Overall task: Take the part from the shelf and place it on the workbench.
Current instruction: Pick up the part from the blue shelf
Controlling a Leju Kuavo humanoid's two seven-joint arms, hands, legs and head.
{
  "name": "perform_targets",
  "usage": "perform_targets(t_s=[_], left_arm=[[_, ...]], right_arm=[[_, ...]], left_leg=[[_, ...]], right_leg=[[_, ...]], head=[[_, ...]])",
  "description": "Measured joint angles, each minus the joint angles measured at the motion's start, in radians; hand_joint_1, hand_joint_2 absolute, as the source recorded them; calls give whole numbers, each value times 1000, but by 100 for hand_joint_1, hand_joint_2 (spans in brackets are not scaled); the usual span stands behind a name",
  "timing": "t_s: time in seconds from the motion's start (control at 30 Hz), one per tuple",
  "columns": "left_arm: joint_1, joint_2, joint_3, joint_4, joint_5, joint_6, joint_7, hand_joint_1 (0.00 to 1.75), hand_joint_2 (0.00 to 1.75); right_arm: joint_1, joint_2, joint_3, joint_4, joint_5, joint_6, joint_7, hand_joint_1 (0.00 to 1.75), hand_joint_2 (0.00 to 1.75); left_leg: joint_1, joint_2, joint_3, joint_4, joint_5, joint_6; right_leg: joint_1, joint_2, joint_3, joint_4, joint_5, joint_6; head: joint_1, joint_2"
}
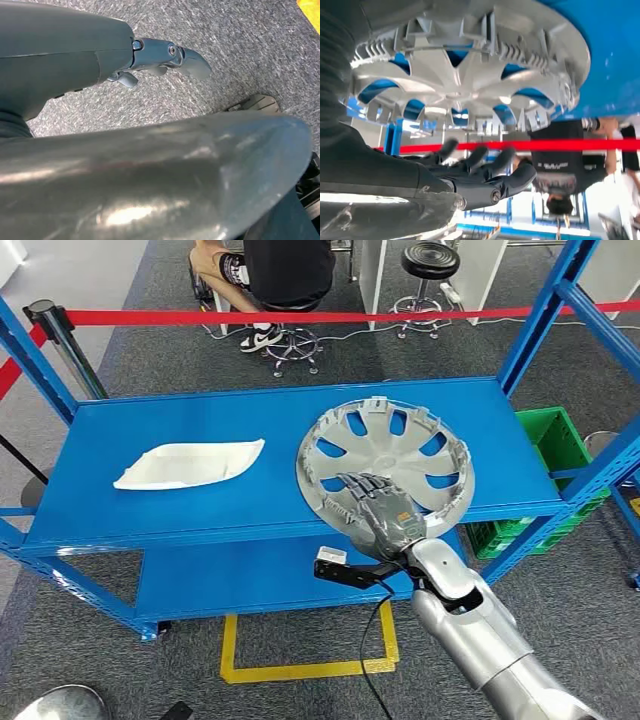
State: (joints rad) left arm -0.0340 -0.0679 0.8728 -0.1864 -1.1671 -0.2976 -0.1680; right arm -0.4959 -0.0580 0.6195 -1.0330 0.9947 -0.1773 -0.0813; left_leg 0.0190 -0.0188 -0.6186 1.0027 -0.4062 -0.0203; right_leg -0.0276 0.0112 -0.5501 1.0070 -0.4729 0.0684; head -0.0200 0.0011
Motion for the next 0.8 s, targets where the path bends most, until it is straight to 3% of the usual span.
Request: perform_targets(t_s=[0.43,0.8], left_arm=[[0,0,36,0,13,-21,11,0,0],[-2,-1,54,0,7,-12,17,0,0]], right_arm=[[-98,-33,11,47,-225,251,-11,0,175],[-147,-37,59,222,-133,145,100,0,175]], left_leg=[[0,0,0,0,0,0],[0,0,0,0,0,0]], right_leg=[[0,0,0,0,0,0],[0,0,1,0,0,0]], head=[[0,0],[0,0]])
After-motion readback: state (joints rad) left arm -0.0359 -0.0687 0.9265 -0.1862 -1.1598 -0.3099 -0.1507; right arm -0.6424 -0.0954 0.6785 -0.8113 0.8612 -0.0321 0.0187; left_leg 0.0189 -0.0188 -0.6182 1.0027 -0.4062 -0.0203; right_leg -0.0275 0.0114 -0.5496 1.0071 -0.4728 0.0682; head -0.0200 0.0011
